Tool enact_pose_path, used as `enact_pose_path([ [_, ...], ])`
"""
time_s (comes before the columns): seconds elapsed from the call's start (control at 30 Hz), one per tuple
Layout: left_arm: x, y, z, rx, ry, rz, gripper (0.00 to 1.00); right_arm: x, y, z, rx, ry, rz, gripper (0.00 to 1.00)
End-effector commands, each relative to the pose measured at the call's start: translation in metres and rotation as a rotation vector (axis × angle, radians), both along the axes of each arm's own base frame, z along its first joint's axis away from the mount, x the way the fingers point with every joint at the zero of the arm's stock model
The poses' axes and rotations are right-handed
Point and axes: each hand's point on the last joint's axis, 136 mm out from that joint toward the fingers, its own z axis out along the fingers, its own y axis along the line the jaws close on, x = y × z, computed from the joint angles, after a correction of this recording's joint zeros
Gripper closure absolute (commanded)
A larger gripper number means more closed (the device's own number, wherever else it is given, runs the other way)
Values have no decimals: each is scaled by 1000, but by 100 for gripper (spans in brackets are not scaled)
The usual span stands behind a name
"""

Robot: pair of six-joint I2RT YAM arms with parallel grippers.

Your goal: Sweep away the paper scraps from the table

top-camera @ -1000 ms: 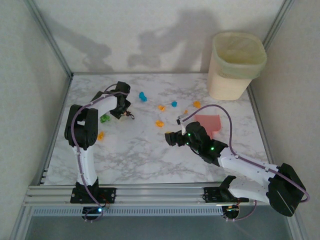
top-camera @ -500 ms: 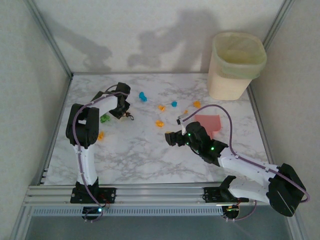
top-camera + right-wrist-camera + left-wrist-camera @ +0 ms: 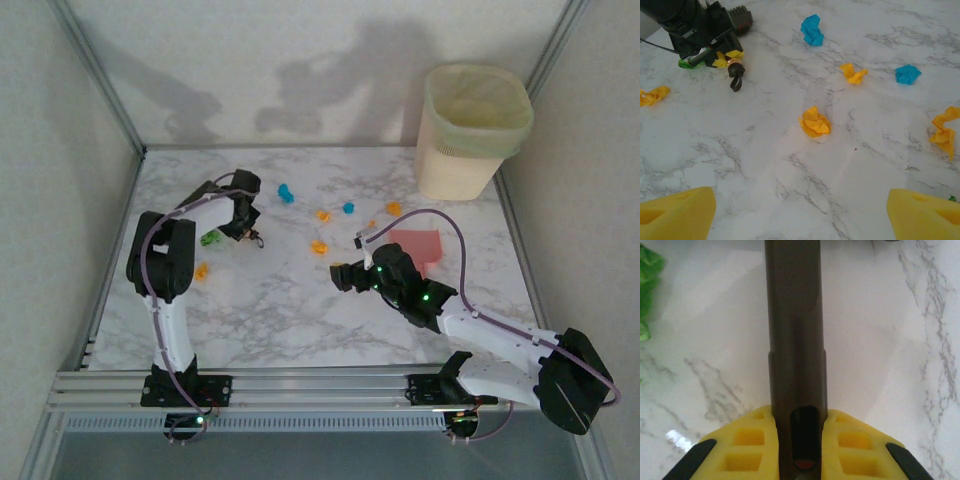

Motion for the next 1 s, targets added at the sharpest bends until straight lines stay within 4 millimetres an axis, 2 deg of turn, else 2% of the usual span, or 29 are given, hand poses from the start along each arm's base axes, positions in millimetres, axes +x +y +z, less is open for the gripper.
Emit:
enact_pose_path([
  [0.0,-9,1,43,77,-89,-27,100,6,-2,17,36,-28,-36,11],
  [0.1,-23,-14,67,101,-158,-77,100,9,-7,16,29,-27,-71,11],
  [0.27,-71,-70,84,167,-210,-274,100,14,-14,15,21,-12,-124,10],
  [0.4,-115,-106,81,228,-220,-464,100,17,-17,13,26,15,-153,10],
  [0.6,-164,-122,63,240,-158,-685,100,24,-20,4,81,132,-180,12],
  [0.63,-170,-125,61,229,-167,-720,100,27,-24,3,106,158,-189,13],
  [0.73,-183,-137,64,171,-218,-805,100,27,-18,-1,178,240,-151,23],
  [0.9,-193,-159,74,116,-303,-914,100,19,11,1,317,388,-1,38],
  [0.97,-195,-168,76,99,-323,-939,100,18,20,-2,352,454,38,42],
])
